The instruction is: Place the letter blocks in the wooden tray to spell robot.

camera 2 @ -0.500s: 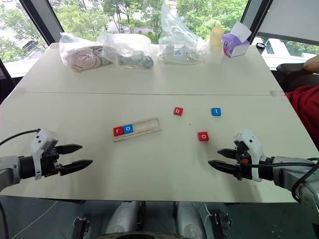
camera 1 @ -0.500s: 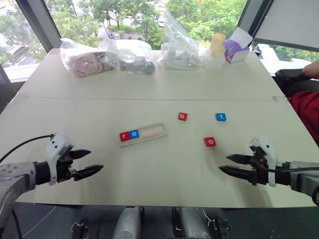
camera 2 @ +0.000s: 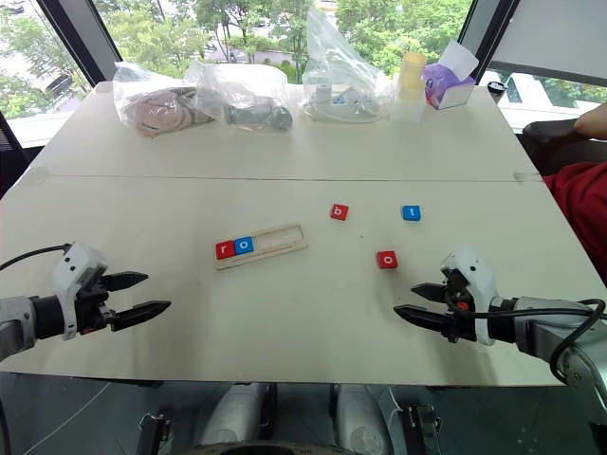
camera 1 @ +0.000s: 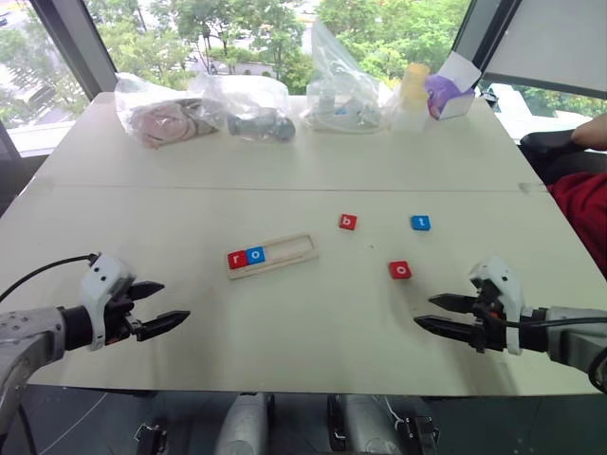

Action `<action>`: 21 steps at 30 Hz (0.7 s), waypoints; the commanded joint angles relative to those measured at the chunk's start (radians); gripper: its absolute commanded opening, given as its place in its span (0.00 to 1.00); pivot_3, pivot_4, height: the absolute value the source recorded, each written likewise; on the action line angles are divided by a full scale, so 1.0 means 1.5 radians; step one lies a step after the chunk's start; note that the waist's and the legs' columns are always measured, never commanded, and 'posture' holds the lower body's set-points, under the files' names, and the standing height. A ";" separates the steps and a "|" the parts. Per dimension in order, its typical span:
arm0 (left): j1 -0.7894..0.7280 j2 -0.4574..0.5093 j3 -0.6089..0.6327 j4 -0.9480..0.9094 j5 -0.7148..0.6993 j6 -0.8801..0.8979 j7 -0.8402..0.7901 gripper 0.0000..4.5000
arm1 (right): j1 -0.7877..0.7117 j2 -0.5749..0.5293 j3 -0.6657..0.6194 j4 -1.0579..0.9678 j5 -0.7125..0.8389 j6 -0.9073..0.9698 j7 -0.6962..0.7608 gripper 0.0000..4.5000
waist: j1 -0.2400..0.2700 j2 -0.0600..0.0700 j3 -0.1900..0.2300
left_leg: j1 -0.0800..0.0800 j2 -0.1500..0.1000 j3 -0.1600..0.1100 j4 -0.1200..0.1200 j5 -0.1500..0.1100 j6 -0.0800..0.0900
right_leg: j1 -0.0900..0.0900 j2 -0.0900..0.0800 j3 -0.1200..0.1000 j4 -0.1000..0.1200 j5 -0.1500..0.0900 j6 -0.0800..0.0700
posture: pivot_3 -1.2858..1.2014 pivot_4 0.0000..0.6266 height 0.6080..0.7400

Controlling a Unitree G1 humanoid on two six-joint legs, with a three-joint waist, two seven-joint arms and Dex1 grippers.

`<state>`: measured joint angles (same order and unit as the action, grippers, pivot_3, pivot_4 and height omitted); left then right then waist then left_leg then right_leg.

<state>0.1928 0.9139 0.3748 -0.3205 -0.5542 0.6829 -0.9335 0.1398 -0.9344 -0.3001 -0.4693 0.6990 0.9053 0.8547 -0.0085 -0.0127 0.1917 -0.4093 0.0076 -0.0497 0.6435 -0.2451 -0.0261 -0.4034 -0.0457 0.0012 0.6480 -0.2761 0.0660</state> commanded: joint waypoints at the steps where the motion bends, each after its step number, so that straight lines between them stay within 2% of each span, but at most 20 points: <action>1: -0.005 0.006 0.013 -0.005 0.001 -0.008 -0.004 1.00 | -0.003 0.004 -0.009 -0.016 0.006 -0.006 -0.004 0.69 | 0.000 0.000 0.000 | 0.000 0.000 0.000 0.000 0.000 0.000 | 0.000 0.000 0.000 0.000 0.000 0.000 | 0.52 0.24 1.00; 11: -0.011 0.025 0.009 0.022 0.024 -0.027 -0.020 1.00 | -0.003 0.016 -0.004 -0.021 0.009 -0.006 -0.014 0.69 | 0.000 0.000 0.000 | 0.000 0.000 0.000 0.000 0.000 0.000 | 0.000 0.000 0.000 0.000 0.000 0.000 | 0.52 0.24 1.00; 15: -0.051 0.058 0.006 0.094 0.061 -0.086 -0.046 1.00 | -0.040 0.035 0.017 -0.048 0.040 0.016 -0.032 0.69 | -0.001 0.000 0.000 | 0.000 0.000 0.000 0.000 0.000 0.000 | 0.000 0.000 0.000 0.000 0.000 0.000 | 0.52 0.24 1.00; 17: -0.083 0.070 -0.020 0.121 0.072 -0.114 -0.076 1.00 | -0.074 0.054 0.030 -0.070 0.067 0.035 -0.051 0.69 | -0.001 0.000 0.000 | 0.000 0.001 0.000 0.000 0.000 0.000 | 0.000 0.001 0.000 0.000 0.000 0.000 | 0.52 0.24 1.00; 21: -0.193 0.069 -0.124 0.184 0.117 -0.178 -0.130 1.00 | -0.140 0.098 0.078 -0.116 0.101 0.067 -0.098 0.69 | 0.001 0.000 0.000 | 0.000 0.001 0.001 0.000 0.000 0.000 | 0.000 0.000 0.000 0.000 0.000 0.000 | 0.52 0.24 1.00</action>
<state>-0.0543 1.0178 0.2338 -0.0763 -0.4133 0.4673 -1.1000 -0.0494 -0.7968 -0.1972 -0.5996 0.8145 0.9927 0.7341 -0.0067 -0.0125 0.1916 -0.4092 0.0086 -0.0482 0.6436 -0.2450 -0.0261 -0.4036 -0.0451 0.0016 0.6483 -0.2758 0.0657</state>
